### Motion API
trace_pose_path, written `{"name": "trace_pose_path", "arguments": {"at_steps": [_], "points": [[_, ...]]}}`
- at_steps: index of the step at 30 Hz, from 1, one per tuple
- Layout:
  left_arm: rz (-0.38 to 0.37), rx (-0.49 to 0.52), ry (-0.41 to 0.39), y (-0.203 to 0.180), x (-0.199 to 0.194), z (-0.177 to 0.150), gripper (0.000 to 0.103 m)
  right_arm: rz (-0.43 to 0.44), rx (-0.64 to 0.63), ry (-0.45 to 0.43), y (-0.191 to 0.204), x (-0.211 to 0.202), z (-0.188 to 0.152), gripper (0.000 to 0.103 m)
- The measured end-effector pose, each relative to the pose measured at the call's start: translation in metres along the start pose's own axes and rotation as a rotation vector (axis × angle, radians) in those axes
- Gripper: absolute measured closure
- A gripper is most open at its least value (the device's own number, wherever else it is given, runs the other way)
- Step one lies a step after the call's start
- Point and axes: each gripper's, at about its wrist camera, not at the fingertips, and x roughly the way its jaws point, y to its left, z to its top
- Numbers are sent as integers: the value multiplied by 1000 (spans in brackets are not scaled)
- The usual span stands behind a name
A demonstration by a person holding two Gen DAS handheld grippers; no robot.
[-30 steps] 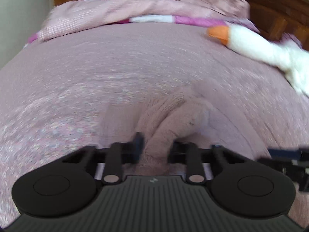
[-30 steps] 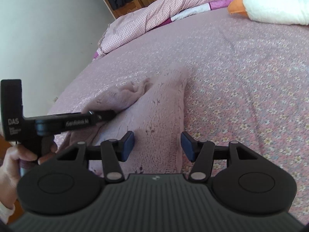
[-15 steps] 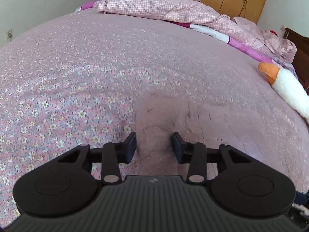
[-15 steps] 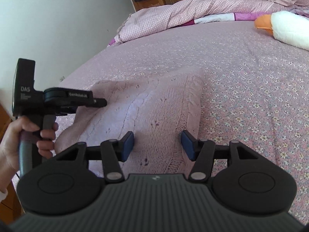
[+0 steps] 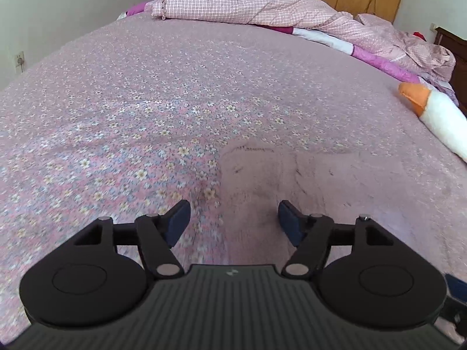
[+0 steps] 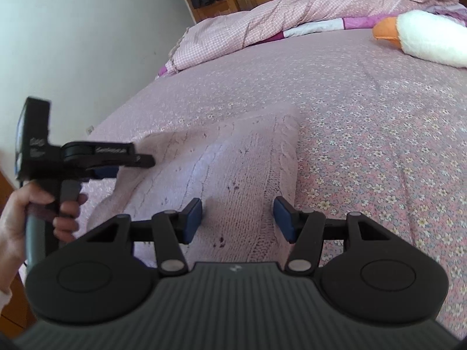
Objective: Fold small clothes
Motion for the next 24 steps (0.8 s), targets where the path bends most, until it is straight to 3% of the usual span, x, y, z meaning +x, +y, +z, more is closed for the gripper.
{"name": "trace_pose_path", "arguments": {"at_steps": [4,10,18,23,24], "points": [[-26,40,5,-3,-39,-16,29,-11,20,-3,-2,-8,-3,45],[-124,-1,63,4,-63,-46,29,-26,12,2,2,-11,-9,46],[-61,4,61,11,-59,-81,18,-32,33,74,-3,-2,-20,37],[-86,-30,71,13,-64,-76,19,7,97,91,-10,-8,-17,37],[-97,-35,72,13,-65,-73,19,10,106,83,-11,-10,-14,33]]}}
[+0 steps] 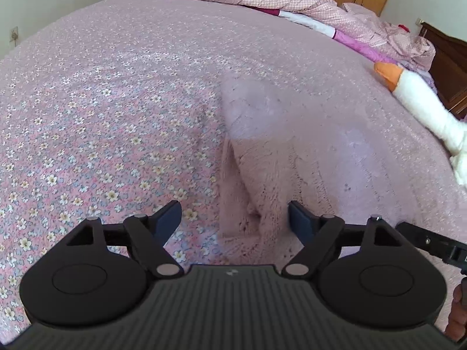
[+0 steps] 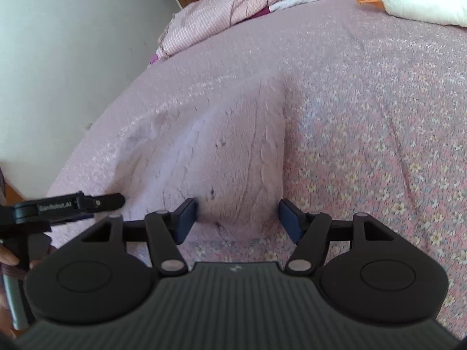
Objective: Fold small clothes
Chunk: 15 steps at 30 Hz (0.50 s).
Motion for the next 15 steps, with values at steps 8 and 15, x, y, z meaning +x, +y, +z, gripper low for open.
{"name": "trace_pose_path", "arguments": {"at_steps": [8,15], "points": [[-34,-64,30,6,14,20,18,53,66,44,-14,13,41,25],[-147,-201,75,20,41,23,14,149,176,161,-42,57,44,23]]}}
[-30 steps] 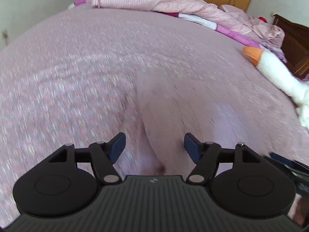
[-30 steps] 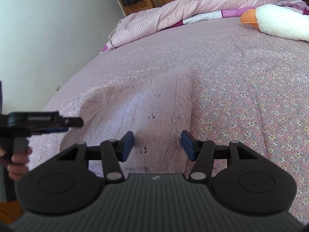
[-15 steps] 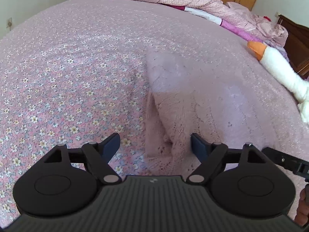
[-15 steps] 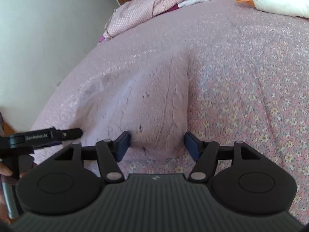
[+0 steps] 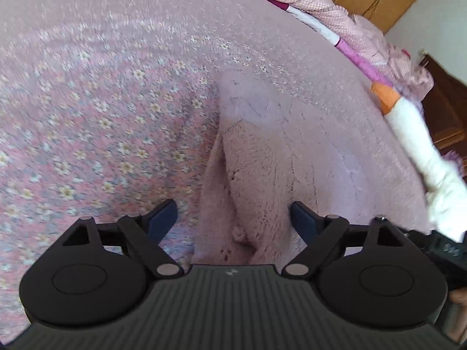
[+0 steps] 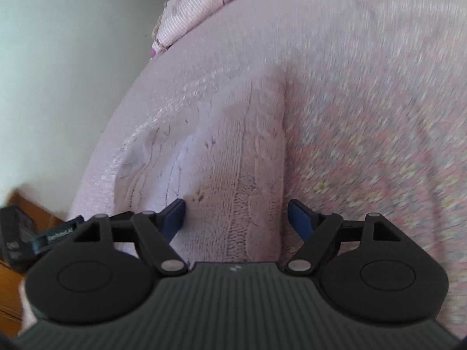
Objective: Fold small clothes
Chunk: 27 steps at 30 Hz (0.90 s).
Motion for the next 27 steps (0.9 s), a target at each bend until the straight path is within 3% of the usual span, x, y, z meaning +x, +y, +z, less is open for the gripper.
{"name": "trace_pose_path", "arguments": {"at_steps": [2,7,8,10,13,20,27], "points": [[-42,-5,1,2,5,2,14,56,43,29,-6,8,1,23],[-192,-35,39,1,22,8,17,94,43,33,-8,17,10,22],[-215,-53,43,0,26,9,21,92,35,34,-7,18,12,24],[-214,-74,45,-1,31,10,45,74,-3,33,0,20,16,39],[-236,-100,52,-3,31,15,56,90,-24,29,10,15,23,51],[-321,-82,35,-33,7,31,65,142,-74,-15,37,-28,49,55],[-399,-31,76,-77,-12,5,65,117,-99,-42,33,-94,42,55]]}}
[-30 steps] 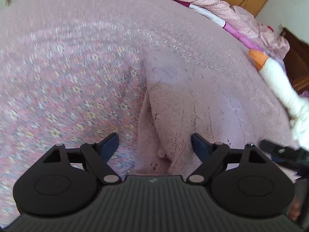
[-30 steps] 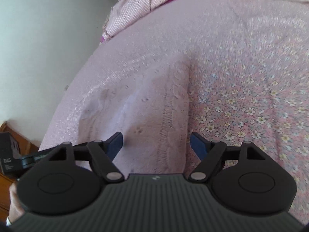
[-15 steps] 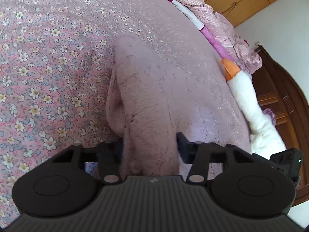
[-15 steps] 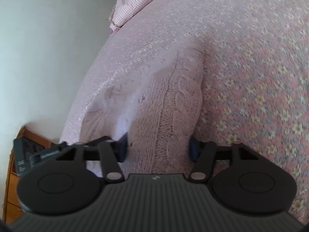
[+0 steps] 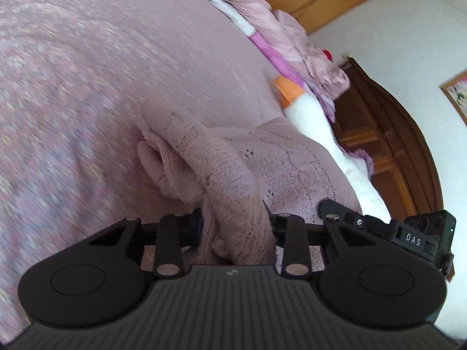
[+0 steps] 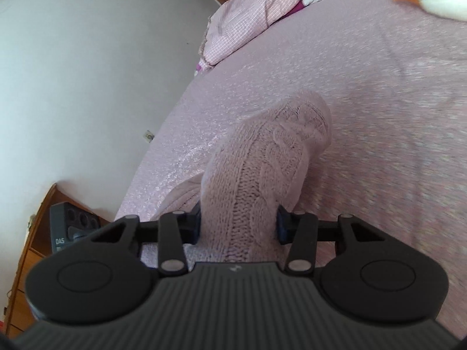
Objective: Fold small clothes
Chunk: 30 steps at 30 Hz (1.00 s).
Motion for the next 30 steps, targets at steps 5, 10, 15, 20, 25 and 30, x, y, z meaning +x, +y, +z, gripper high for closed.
{"name": "trace_pose_path", "arguments": {"at_steps": [5,10,15,20,25,30], "points": [[16,62,46,-23,18,-42,65,-55,48,-34,-26,-37,-26,55],[153,148,115,-31,41,-81,57,-165,122,7,-60,-38,-63,52],[220,209,110,-39,32,-94,41,-229,79,0,-69,-38,-86,48],[270,202,71,-39,-1,-105,38,-231,40,-27,-63,-68,-93,48],[356,236,23,-41,-22,-121,33,-235,24,-51,-66,-93,-106,49],[477,346,-6,-42,-16,-137,27,-237,57,-25,-77,-83,-121,49]]}}
